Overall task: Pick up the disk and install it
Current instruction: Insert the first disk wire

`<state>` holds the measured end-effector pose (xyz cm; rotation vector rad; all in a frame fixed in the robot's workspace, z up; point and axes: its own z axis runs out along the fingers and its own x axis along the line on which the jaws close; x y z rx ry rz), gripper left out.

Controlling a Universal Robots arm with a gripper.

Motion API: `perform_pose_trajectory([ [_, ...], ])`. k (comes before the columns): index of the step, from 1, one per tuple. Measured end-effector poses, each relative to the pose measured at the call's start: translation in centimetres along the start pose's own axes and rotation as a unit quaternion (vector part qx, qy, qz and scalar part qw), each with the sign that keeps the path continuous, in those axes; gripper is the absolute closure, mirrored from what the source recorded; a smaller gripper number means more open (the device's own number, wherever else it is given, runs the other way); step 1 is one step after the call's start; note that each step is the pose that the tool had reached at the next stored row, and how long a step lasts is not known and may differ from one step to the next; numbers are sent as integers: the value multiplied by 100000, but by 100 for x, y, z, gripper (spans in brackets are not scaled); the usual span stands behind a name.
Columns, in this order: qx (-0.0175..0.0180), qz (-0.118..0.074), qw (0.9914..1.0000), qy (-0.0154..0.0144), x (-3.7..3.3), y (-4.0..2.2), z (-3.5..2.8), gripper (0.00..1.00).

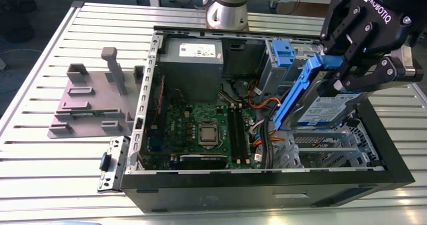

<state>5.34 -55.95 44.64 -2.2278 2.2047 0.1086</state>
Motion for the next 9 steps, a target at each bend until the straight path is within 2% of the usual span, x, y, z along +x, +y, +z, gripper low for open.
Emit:
perform_pose_trajectory([
  [9, 0, 3, 100000, 1, 0, -17, 2, 63],
])
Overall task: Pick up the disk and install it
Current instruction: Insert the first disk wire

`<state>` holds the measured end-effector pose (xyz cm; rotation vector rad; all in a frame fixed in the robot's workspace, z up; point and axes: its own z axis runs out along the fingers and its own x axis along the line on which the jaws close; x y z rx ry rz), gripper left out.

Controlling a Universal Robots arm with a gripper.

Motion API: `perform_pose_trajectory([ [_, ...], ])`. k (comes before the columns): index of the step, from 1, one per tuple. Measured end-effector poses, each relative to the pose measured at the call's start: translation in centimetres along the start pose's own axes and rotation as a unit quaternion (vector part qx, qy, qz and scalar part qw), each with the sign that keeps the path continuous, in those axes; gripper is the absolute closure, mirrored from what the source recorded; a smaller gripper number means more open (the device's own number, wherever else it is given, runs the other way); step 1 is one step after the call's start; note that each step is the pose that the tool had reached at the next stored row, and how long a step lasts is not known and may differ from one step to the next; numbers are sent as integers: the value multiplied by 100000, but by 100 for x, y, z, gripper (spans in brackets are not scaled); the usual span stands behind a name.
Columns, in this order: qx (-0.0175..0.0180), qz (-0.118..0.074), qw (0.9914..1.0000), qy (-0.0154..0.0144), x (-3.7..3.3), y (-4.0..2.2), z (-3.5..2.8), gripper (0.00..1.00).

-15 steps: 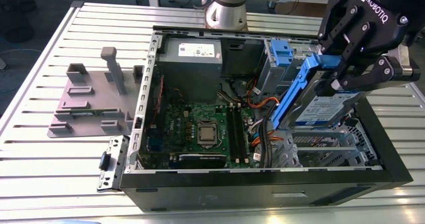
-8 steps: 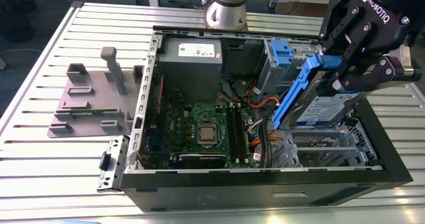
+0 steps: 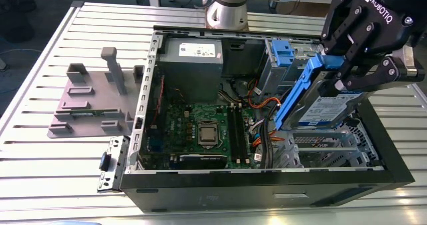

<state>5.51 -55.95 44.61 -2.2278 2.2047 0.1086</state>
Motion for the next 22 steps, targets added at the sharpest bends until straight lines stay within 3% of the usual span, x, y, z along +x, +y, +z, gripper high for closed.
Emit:
perform_pose_trajectory([
  [22, 0, -4, 100000, 4, 1, -61, 7, 63],
])
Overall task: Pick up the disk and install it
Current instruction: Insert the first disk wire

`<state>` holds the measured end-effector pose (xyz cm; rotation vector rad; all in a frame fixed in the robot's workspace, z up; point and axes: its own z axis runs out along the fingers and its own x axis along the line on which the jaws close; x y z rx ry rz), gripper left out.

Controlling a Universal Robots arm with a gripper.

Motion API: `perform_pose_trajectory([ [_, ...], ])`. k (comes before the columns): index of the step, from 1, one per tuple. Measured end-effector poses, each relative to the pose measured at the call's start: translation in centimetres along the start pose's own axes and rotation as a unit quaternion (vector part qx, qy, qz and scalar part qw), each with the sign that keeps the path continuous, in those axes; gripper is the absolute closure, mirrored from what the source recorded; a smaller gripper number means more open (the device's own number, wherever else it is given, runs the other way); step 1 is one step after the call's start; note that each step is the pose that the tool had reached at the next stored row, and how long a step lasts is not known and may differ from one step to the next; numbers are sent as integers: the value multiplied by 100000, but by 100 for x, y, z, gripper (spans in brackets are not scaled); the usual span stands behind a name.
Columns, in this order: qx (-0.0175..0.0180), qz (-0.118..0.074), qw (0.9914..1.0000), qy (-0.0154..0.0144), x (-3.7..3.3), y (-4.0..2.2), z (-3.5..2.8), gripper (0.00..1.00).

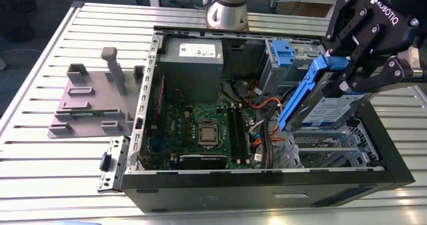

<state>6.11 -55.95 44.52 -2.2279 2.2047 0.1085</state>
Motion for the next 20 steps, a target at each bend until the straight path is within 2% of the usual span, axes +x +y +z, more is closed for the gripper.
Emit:
perform_pose_trajectory([
  [13, 1, 5, 100000, 4, 7, -30, 3, 63],
  [20, -1, 1, 100000, 4, 62, -30, 1, 63],
])
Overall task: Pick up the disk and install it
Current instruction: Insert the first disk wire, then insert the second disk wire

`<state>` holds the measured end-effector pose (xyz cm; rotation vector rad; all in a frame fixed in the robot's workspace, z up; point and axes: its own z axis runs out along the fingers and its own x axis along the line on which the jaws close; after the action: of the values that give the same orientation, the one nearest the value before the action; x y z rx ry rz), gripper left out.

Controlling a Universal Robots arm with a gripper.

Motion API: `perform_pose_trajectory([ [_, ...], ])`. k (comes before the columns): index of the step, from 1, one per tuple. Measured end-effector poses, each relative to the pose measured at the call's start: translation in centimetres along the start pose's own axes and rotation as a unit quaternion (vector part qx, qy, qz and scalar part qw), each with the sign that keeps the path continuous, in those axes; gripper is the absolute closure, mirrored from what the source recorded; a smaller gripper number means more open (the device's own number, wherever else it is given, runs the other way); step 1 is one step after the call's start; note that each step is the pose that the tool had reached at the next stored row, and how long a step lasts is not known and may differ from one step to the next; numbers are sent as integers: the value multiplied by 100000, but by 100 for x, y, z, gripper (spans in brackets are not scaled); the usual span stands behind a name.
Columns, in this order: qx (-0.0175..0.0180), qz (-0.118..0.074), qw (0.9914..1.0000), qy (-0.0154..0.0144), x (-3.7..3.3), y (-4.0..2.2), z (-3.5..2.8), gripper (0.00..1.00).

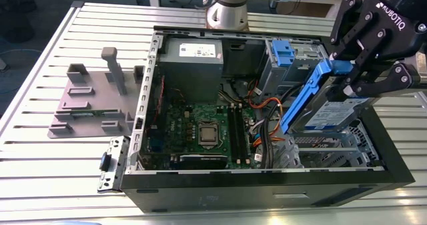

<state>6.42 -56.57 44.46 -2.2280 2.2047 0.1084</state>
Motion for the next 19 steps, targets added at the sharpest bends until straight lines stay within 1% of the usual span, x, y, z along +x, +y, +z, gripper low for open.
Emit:
perform_pose_trajectory([
  [5, 2, 2, 100000, 5, 83, 1, -4, 63],
  [7, 2, 6, 100000, 7, 106, 2, -4, 63],
  [9, 6, 1, 100000, -1, 108, 11, 1, 63],
  [12, 4, 3, 100000, 5, 109, 73, 12, 63],
  [13, 4, 6, 100000, 1, 109, 84, 15, 63],
  [17, 2, -3, 100000, 12, 110, 89, 18, 63],
  [19, -1, 3, 100000, 13, 124, 89, 19, 63],
])
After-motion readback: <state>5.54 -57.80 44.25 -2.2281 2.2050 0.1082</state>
